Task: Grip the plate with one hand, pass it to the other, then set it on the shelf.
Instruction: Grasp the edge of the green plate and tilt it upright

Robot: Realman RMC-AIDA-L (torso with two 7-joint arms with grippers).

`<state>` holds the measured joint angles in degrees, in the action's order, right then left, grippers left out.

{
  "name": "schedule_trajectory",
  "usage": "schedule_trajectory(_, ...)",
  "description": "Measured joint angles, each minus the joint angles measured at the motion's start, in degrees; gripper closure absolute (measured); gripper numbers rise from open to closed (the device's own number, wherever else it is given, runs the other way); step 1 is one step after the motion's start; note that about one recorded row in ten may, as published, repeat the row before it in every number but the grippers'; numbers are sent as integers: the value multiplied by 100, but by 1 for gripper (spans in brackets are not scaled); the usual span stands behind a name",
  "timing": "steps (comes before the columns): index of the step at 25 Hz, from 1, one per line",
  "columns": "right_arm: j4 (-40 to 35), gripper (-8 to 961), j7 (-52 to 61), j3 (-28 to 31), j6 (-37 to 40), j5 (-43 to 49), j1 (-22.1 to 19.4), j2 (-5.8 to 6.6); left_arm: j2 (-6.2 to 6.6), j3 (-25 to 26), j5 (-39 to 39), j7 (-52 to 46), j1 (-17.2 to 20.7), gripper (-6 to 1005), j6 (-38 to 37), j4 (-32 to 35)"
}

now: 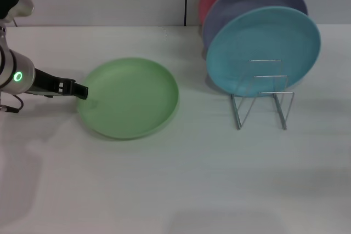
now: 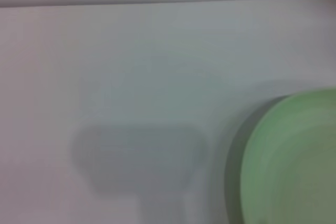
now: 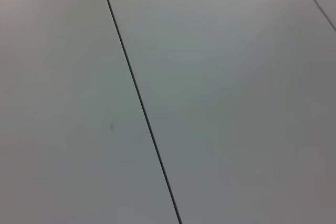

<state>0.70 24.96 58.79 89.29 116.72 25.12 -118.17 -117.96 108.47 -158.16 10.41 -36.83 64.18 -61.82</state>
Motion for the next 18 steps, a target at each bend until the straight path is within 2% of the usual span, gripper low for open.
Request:
schedule_trajectory(7,0,250,0,0,1,0,2,-4,1,-6,35,11,-15,173,-93,156)
schedule_trajectory(18,-14,250,0,1,0,0,2,6,2,-49,18,14,-239,174,-34,512)
